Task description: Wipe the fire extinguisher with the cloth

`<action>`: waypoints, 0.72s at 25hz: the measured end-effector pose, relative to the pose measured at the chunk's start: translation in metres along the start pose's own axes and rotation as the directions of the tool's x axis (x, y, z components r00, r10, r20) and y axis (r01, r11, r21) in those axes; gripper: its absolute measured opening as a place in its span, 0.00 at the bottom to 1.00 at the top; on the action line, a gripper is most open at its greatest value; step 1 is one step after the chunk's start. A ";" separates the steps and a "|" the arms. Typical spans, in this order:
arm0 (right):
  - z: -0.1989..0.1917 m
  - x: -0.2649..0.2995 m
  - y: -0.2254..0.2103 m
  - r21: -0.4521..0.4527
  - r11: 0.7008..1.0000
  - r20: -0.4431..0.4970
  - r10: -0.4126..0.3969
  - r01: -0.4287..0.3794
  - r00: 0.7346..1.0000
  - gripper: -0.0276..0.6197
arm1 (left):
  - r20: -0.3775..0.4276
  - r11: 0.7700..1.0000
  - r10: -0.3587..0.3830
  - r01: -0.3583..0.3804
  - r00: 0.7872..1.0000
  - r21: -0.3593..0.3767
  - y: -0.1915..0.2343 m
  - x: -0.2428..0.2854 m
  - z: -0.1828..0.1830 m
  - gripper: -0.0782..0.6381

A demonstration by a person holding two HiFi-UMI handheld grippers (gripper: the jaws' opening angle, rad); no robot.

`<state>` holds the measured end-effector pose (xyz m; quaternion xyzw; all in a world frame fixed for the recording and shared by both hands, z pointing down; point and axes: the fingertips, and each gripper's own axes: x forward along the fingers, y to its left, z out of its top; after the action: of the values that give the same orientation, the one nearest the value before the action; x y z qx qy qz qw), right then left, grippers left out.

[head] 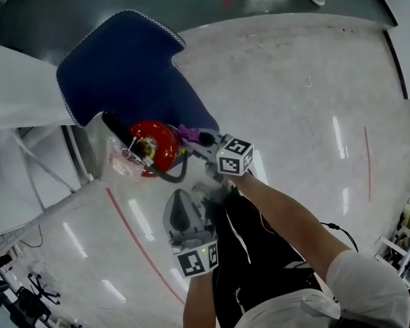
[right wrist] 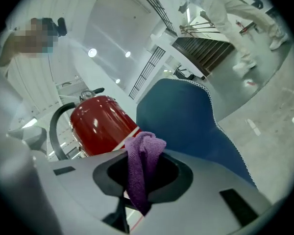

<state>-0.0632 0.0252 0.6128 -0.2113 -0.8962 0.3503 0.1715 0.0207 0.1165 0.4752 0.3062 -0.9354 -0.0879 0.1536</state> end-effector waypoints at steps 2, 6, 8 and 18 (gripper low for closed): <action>0.012 -0.004 0.014 0.003 1.000 0.020 0.014 -0.014 1.000 0.16 | 0.004 1.000 -0.006 0.005 1.000 0.010 -0.003 -0.003 0.009 0.12; 0.038 -0.012 0.045 0.004 0.999 0.049 0.046 -0.046 0.998 0.16 | 0.010 1.000 -0.003 0.003 1.000 0.016 -0.011 -0.011 0.027 0.12; 0.050 -0.014 0.059 0.009 0.998 0.069 0.053 -0.054 0.996 0.16 | 0.012 1.000 -0.005 0.005 1.000 0.030 -0.014 -0.016 0.038 0.12; 0.092 -0.021 0.109 0.028 0.995 0.157 0.090 -0.096 0.983 0.16 | 0.054 0.999 0.024 -0.026 0.998 0.039 -0.020 -0.037 0.081 0.12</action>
<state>-0.0587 0.0362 0.4686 -0.2217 -0.8896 0.3894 0.0882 0.0323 0.1282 0.3860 0.2950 -0.9444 -0.0755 0.1236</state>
